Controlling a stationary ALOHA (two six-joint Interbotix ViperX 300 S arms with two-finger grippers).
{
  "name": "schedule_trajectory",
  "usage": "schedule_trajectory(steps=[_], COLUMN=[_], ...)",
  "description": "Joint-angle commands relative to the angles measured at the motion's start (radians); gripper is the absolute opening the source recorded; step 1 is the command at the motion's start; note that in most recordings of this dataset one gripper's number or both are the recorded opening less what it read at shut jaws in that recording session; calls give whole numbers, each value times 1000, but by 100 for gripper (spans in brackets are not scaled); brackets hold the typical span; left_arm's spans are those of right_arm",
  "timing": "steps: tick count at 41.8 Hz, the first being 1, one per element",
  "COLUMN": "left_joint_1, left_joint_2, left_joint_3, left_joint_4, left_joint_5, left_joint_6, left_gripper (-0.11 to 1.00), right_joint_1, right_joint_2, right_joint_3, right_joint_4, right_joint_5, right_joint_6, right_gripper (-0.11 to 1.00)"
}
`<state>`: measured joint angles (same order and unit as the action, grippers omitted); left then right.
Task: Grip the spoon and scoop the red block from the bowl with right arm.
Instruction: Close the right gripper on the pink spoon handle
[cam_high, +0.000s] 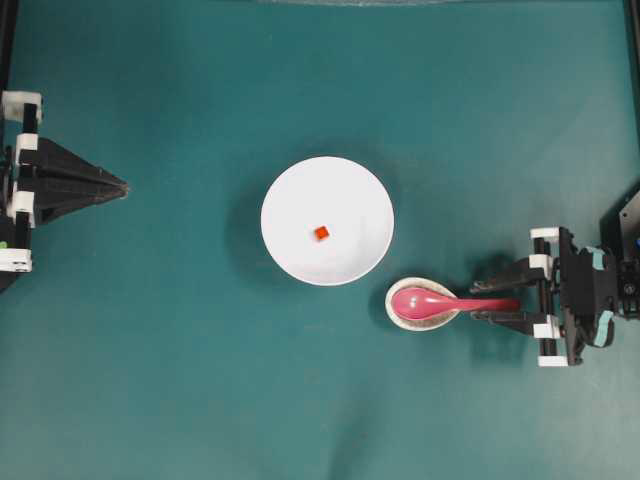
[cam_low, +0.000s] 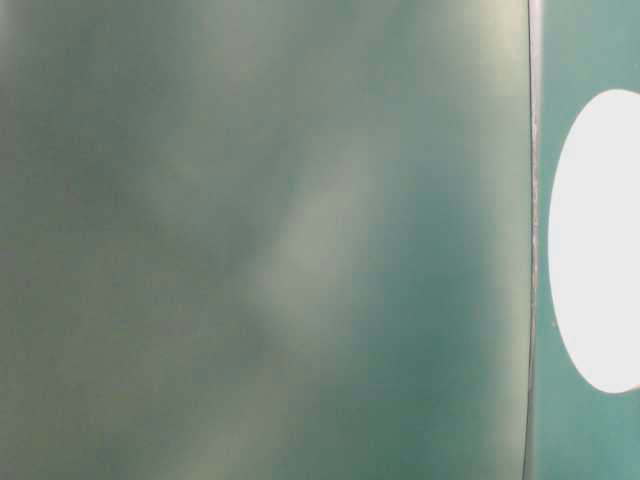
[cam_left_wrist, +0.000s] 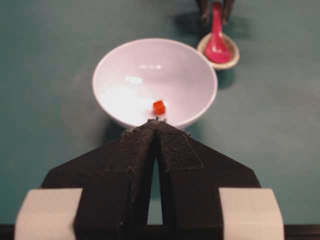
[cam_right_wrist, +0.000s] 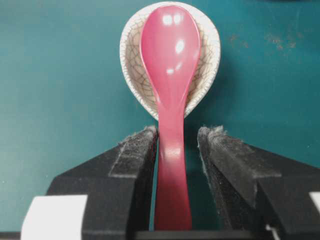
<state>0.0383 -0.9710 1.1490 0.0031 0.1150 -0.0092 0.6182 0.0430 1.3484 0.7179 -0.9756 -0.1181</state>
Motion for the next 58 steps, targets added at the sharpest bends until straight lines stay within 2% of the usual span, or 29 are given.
schedule_trajectory(steps=[1,8,20,37,49,58], left_joint_1=[3,3,3,3,3,3], left_joint_2=[3,3,3,3,3,3], left_joint_3=[-26,-28,-28,-28,-28,-28], left_joint_4=[2,3,3,2,2,2], left_joint_5=[-5,-5,-5,-5,-5,2], left_joint_6=[0,-2,-2,-3,-3,-3], left_gripper=[0,0,0,0,0,0], right_joint_1=[3,3,5,5,5,3], right_joint_2=[-6,-6,-6,-8,-35,-107], right_joint_3=[-6,-5,-5,-9,-5,8], right_joint_4=[-2,-2,-2,-5,-5,-5], right_joint_5=[-6,-6,-5,12,12,31], right_joint_6=[-6,-18,-31,-31,-31,-31], right_gripper=[45,43,31,24,24,24])
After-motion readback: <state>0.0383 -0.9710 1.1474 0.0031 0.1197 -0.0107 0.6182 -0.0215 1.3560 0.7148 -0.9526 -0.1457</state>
